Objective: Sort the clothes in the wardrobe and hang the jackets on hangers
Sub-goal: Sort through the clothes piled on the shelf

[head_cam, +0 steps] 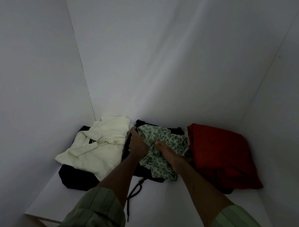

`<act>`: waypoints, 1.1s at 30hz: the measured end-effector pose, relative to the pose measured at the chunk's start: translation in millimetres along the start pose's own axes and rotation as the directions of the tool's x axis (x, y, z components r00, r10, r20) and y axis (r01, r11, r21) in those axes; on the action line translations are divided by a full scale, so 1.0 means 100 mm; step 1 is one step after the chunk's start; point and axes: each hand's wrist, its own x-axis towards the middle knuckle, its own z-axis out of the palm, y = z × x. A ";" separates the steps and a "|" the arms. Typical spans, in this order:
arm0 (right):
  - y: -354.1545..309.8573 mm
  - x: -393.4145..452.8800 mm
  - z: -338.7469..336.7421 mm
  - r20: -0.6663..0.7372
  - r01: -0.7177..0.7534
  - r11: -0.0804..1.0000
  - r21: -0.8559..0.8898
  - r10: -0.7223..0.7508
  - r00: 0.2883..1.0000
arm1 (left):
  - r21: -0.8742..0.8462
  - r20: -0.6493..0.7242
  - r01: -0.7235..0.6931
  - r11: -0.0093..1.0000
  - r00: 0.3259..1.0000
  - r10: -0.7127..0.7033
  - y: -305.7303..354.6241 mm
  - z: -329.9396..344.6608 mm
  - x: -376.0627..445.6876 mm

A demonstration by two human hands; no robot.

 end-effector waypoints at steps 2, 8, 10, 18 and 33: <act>0.02 0.01 -0.02 -0.009 -0.010 0.999 0.052 0.010 1.000 | 0.084 0.049 0.062 0.995 0.997 -0.066 0.07 -0.04 -0.02; 0.06 0.05 -0.07 -0.027 -0.013 0.918 0.397 0.026 0.999 | 0.720 0.116 -0.222 0.658 0.973 0.201 0.47 0.08 -0.20; 0.01 0.00 -0.14 -0.047 0.005 0.840 0.542 0.024 0.999 | 0.562 0.293 -0.331 0.758 0.937 0.192 0.70 0.20 -0.21; 0.14 -0.14 -0.33 -0.043 -0.063 0.686 0.725 0.136 0.990 | -0.238 0.705 0.203 0.950 0.709 0.025 0.68 0.14 -0.14; 0.06 -0.13 -0.18 -0.185 -0.147 0.844 0.515 0.278 0.943 | 0.373 0.002 0.151 0.916 0.987 -0.163 -0.20 -0.13 0.05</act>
